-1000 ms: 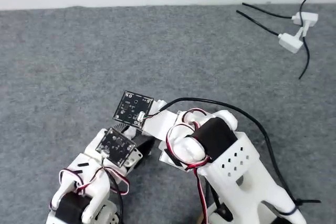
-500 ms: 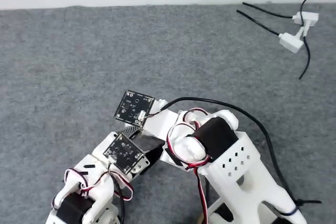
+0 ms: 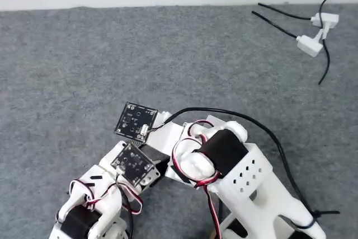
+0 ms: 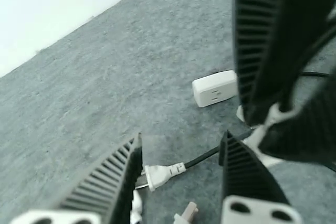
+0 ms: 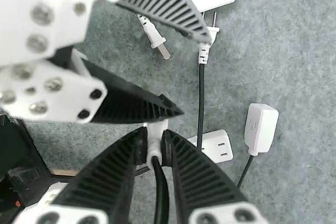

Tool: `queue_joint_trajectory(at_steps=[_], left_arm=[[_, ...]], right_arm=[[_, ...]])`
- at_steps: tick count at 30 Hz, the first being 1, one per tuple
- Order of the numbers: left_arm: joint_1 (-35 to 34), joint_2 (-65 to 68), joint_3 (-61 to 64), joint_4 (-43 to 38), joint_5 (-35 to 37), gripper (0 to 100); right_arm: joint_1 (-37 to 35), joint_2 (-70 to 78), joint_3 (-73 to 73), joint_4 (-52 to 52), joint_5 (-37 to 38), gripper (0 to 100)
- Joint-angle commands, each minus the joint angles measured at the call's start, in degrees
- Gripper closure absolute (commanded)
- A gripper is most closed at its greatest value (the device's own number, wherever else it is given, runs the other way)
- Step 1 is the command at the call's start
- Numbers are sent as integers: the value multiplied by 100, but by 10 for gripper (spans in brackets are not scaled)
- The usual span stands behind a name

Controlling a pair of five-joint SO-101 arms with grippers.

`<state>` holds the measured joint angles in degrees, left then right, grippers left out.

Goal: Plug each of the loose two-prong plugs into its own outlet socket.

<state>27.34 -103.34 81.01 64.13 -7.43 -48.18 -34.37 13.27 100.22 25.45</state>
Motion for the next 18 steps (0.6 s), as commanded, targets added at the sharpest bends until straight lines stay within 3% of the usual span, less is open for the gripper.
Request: queue_joint_trajectory(at_steps=[1,7,18], left_arm=[[-448,-35,-31,0,-35,763],[-826,-35,-31,-149,-9,763],[-853,-35,-31,-149,-9,763]], right_arm=[[-22,-136,-26,4,-62,990],[532,-101,97,4,281,990],[1956,-84,554,-13,1451,990]])
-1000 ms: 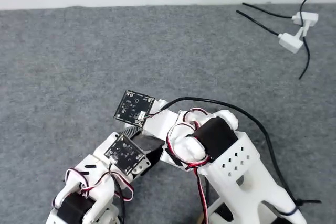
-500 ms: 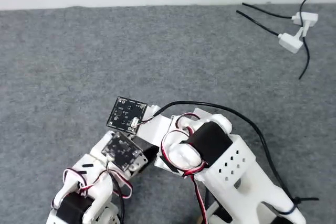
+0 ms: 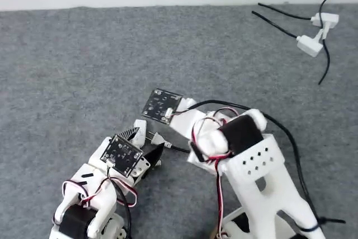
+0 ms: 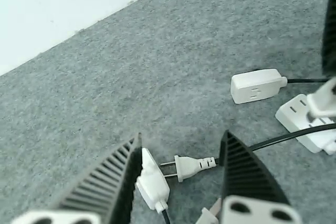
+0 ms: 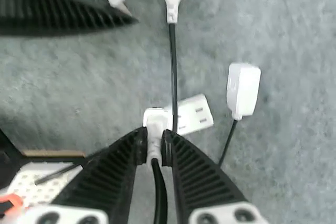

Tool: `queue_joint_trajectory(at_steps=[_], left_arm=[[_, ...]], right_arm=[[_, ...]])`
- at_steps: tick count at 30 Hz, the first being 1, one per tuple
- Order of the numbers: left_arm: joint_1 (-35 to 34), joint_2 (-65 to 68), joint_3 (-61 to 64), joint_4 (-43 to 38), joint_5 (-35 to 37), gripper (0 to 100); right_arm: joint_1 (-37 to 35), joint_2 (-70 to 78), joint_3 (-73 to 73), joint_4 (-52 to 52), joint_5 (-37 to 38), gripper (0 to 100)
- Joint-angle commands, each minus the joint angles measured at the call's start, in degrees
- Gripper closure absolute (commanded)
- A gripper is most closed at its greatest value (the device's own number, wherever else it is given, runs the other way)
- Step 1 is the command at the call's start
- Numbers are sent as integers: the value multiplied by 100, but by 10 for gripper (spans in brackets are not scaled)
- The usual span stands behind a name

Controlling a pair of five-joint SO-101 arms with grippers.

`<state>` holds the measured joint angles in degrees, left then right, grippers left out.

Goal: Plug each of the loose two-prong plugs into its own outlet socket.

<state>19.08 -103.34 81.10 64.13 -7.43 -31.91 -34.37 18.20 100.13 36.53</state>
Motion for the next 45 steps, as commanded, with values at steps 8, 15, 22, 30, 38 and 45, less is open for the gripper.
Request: queue_joint_trajectory(at_steps=[8,15,22,30,38,45], left_arm=[[-26,-35,-22,-149,-26,763],[-26,-35,57,-229,-26,763],[-26,-35,57,-229,-35,763],[-26,-35,57,-229,-35,763],[-26,-35,57,-229,-35,763],[-26,-35,57,-220,-35,763]], right_arm=[[1420,752,404,-541,1196,990],[1499,1490,404,-1033,1697,990],[1525,1947,404,-1411,2479,990],[1525,2018,404,-1490,2989,990],[1525,2018,440,-1490,3165,990],[1534,2026,440,-1490,3270,990]])
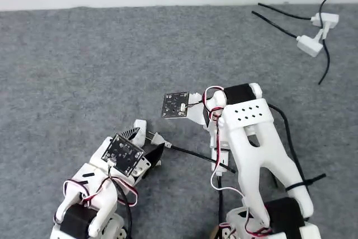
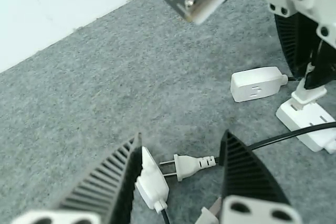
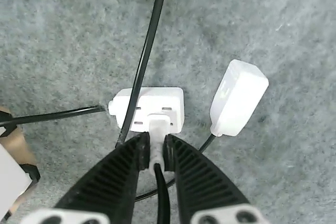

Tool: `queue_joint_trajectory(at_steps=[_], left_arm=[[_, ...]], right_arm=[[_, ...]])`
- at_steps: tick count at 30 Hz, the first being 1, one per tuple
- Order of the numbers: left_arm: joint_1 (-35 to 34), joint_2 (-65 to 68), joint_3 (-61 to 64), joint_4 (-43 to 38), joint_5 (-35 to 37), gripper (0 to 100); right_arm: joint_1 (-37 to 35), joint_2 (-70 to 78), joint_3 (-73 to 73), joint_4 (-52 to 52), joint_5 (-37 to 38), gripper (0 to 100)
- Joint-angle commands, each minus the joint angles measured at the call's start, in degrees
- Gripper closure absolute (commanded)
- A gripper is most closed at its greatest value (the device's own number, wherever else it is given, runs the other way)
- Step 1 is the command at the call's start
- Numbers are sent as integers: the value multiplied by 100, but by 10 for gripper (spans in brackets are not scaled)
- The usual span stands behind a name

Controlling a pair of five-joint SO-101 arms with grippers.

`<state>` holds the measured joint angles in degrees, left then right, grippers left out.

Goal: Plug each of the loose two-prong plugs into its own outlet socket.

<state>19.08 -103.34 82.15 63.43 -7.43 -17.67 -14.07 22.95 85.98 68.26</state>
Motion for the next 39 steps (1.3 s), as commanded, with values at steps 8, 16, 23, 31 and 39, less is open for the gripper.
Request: queue_joint_trajectory(at_steps=[8,16,23,31,39], left_arm=[[-26,-35,-48,-141,-35,763],[-26,-35,-48,-141,-35,763],[9,-35,-48,-141,-35,763],[9,-35,-48,-132,-35,763],[18,-35,31,-167,-44,763]], right_arm=[[101,-4,-18,-75,334,990],[110,-13,580,-752,325,990],[75,-66,554,-769,334,990],[189,-13,554,-787,703,990],[321,-4,589,-1015,993,990]])
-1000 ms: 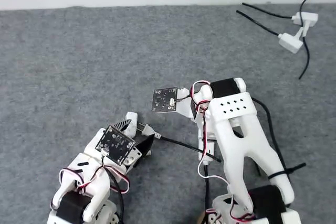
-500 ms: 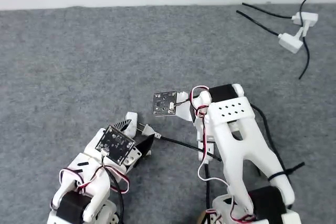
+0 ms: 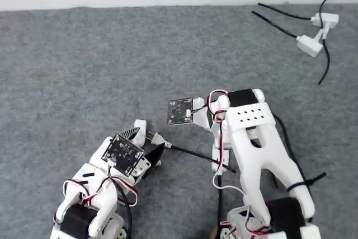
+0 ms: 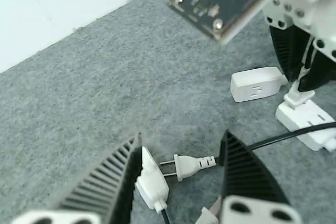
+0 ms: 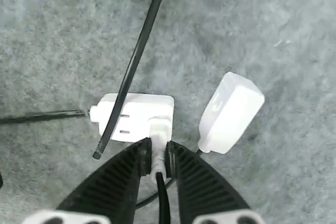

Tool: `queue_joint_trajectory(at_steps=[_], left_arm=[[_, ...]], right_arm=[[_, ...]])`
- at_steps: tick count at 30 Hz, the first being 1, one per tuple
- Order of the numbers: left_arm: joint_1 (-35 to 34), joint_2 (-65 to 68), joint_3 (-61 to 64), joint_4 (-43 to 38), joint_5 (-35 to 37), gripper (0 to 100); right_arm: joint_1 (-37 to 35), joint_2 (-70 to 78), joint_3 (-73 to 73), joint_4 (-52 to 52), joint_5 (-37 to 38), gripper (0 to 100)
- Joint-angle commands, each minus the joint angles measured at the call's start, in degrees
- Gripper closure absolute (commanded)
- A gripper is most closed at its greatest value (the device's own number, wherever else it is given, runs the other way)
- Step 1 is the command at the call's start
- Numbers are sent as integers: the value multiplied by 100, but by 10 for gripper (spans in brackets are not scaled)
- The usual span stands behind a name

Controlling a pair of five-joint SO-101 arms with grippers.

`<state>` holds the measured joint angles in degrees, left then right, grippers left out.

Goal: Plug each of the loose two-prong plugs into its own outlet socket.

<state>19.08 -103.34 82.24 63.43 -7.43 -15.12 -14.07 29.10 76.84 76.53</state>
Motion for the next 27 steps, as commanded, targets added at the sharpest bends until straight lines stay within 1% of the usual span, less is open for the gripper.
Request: queue_joint_trajectory(at_steps=[1,11,27], left_arm=[[18,-35,22,-167,-44,763],[18,-35,40,-237,-44,763],[18,-35,40,-237,-44,763]], right_arm=[[66,-4,-26,-92,176,990],[31,-4,431,-119,193,990],[31,-4,1829,-1376,193,990]])
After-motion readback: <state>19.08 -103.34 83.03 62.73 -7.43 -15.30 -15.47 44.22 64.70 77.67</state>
